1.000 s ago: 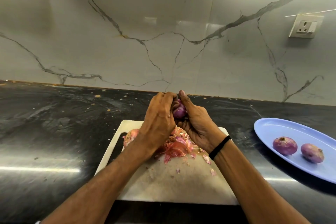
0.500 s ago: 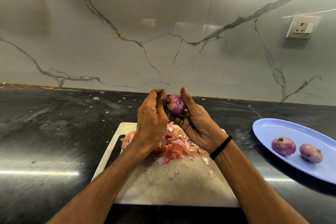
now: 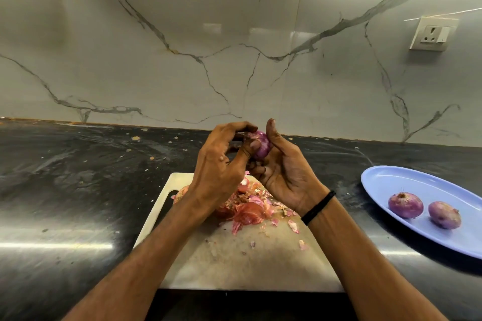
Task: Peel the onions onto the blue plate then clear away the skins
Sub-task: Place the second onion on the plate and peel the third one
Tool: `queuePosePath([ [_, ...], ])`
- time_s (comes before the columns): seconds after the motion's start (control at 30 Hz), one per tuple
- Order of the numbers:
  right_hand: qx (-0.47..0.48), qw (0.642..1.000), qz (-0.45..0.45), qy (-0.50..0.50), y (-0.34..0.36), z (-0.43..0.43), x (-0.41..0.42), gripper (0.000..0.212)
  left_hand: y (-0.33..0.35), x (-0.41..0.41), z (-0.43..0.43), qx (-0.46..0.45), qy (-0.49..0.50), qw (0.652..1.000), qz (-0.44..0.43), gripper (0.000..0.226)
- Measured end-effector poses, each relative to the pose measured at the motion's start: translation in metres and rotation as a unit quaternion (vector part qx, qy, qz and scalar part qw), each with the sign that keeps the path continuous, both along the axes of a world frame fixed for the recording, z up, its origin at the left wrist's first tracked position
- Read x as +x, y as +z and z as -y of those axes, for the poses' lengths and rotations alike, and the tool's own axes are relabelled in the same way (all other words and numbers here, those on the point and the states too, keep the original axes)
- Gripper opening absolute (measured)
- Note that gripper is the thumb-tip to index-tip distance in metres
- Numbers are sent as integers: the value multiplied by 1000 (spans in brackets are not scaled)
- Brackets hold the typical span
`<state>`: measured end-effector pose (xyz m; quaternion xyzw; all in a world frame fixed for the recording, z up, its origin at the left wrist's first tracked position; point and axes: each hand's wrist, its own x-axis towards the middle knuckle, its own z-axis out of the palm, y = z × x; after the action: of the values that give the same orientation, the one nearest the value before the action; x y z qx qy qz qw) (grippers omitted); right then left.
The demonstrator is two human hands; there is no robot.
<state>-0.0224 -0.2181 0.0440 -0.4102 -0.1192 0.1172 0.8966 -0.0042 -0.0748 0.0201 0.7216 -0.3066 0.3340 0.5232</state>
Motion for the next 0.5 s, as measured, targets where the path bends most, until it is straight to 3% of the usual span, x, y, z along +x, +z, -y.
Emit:
queuePosePath([
  [0.23, 32, 999, -14, 23, -2, 7, 1, 46, -3, 4, -4, 2, 21, 999, -40, 18],
  [0.5, -47, 998, 12, -37, -2, 9, 2, 39, 2, 2, -7, -6, 37, 999, -29, 23],
])
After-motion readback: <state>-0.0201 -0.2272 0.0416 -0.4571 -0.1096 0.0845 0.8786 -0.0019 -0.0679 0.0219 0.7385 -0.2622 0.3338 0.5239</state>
